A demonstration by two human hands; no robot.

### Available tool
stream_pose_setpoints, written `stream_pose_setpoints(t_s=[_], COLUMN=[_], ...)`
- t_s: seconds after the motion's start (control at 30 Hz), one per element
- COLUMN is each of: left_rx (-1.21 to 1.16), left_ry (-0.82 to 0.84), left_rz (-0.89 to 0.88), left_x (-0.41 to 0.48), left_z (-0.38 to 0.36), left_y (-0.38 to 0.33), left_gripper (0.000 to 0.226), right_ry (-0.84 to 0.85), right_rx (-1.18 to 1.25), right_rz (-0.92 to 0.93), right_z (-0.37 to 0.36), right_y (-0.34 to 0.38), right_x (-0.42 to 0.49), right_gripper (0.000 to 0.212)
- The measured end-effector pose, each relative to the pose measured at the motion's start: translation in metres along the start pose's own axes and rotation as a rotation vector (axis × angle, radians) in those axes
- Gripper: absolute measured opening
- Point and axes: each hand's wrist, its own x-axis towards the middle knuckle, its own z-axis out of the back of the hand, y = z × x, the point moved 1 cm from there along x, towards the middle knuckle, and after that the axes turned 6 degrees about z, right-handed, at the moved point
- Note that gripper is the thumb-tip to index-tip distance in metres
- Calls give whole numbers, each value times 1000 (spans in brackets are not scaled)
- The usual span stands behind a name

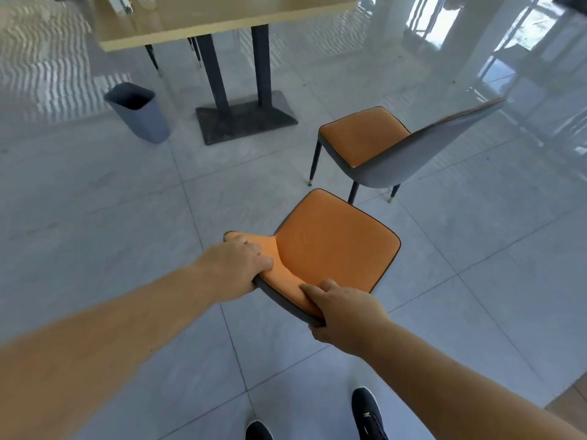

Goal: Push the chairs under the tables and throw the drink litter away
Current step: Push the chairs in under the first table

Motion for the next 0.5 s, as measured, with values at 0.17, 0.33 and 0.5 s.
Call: stream_pose_setpoints(t_s=[0.17, 0.33, 0.5], left_rx=[-46, -118, -221], left_ry=[-14, -36, -65], left_rz=[172, 309, 446], left_x=[-30, -35, -19], left_z=[-9, -14, -12], left_y=[-9, -28, -49], left_gripper=[24, 32, 30], right_ry=[36, 56, 9], right_rx=[-102, -204, -193], right_rz=[118, 179, 202], right_z=[18, 41, 61], right_y=[-12, -44, -79], right_x=[11, 26, 46], right_gripper=[59, 37, 26])
